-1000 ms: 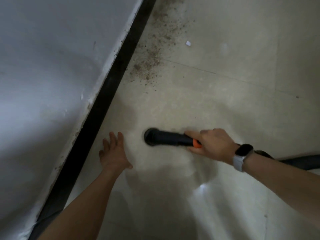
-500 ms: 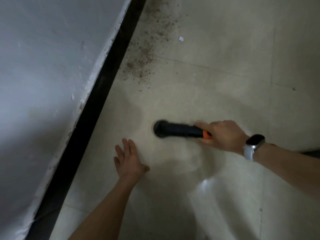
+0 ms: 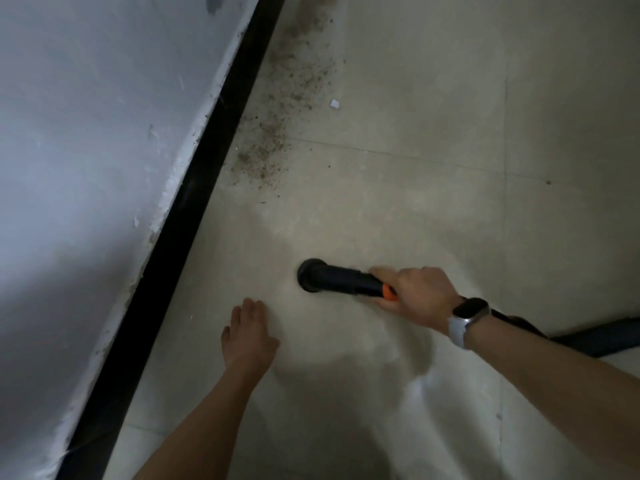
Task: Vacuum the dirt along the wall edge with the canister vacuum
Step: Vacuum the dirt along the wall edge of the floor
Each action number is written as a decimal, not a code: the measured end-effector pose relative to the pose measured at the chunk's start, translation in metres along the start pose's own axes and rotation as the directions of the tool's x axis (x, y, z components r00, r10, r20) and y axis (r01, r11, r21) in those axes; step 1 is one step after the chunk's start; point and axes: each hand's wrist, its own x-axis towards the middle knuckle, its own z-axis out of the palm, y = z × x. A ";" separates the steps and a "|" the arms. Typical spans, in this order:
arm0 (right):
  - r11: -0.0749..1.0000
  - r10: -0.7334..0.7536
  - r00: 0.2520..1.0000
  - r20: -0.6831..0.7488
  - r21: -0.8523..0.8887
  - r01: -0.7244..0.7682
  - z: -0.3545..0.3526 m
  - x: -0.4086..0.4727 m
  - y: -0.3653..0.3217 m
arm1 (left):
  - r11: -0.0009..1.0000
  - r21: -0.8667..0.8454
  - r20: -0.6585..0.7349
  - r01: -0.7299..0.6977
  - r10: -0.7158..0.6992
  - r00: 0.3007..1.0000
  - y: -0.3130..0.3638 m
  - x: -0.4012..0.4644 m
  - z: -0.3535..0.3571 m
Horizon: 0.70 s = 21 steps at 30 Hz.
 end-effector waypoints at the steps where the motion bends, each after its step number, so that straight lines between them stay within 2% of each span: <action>1: 1.000 0.016 1.000 0.000 0.015 -0.016 -0.001 -0.005 0.004 | 0.998 0.054 -0.022 -0.041 0.042 0.999 0.003 -0.002 -0.007; 5: 0.971 0.241 0.968 -0.064 0.021 -0.240 -0.021 -0.015 0.047 | 0.965 0.217 -0.098 -0.149 0.173 0.980 0.019 -0.003 -0.064; 8: 0.945 0.326 0.942 -0.082 0.022 -0.325 -0.032 -0.015 0.062 | 0.940 0.252 -0.125 -0.230 0.268 0.955 0.028 -0.003 -0.114; 10: 0.949 0.315 0.948 -0.043 0.022 -0.314 -0.034 -0.012 0.056 | 0.927 0.251 -0.111 -0.279 0.314 0.943 0.034 -0.005 -0.144; 15: 0.975 0.212 0.975 0.065 0.051 -0.216 -0.029 -0.004 0.030 | 0.931 0.103 -0.092 -0.349 0.359 0.929 0.037 -0.003 -0.185; 19: 0.986 0.166 0.983 0.083 0.006 -0.167 -0.041 0.023 0.031 | 0.940 0.107 -0.017 -0.325 0.329 0.944 0.023 0.013 -0.179; 21: 0.980 0.196 0.979 0.056 -0.026 -0.195 -0.050 0.044 0.042 | 0.955 0.077 0.035 -0.286 0.284 0.958 0.021 0.035 -0.171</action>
